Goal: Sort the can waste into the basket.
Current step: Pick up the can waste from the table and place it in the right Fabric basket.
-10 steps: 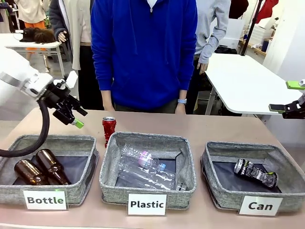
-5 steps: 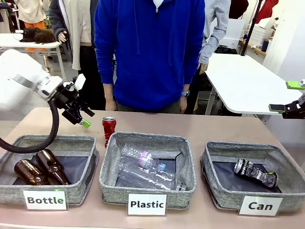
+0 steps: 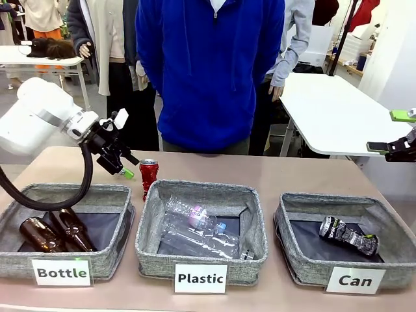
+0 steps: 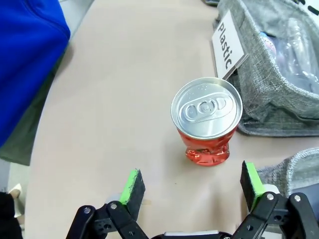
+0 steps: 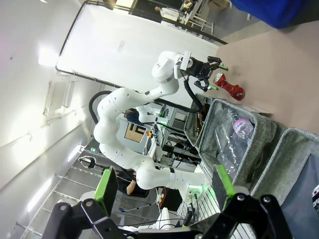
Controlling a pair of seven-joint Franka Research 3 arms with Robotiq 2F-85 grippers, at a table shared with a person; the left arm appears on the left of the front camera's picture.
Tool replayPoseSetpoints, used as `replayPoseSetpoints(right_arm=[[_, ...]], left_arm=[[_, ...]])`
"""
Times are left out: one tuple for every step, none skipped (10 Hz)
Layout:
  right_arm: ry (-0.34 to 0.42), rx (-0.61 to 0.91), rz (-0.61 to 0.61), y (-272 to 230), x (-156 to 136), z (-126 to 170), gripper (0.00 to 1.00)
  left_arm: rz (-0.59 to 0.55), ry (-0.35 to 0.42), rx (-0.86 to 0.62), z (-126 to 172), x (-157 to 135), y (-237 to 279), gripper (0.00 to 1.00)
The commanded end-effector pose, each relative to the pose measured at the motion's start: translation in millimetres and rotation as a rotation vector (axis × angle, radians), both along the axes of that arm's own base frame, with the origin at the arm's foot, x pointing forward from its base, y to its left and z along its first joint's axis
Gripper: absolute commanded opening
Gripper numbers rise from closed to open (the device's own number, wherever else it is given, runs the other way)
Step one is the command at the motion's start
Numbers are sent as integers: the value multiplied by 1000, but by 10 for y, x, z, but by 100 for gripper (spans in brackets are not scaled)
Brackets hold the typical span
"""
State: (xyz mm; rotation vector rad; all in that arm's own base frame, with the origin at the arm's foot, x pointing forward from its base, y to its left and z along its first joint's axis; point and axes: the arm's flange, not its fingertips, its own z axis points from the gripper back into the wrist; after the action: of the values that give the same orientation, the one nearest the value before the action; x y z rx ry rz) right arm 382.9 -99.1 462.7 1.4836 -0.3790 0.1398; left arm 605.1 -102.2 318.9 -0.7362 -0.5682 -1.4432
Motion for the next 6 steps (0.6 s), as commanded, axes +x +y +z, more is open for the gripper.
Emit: replayPoseSetpoints(right_arm=[[-15, -3, 14, -24, -22, 17, 100], [-15, -3, 14, -24, -22, 17, 100], [-15, -3, 14, -24, -22, 17, 100], [-15, -3, 14, -24, -22, 17, 100], [-15, -3, 14, -24, -22, 17, 100], [-15, -3, 14, -24, -22, 17, 100]], left_arm=[[-26, 40, -7, -42, 60, -44, 100], [-30, 44, -11, -82, 58, -87, 100], [-44, 38, -25, -113, 65, -129, 100], [-48, 40, -29, -128, 88, -176, 100], [-56, 50, -34, -141, 109, -206, 100], [-61, 53, -38, -147, 114, -226, 100]])
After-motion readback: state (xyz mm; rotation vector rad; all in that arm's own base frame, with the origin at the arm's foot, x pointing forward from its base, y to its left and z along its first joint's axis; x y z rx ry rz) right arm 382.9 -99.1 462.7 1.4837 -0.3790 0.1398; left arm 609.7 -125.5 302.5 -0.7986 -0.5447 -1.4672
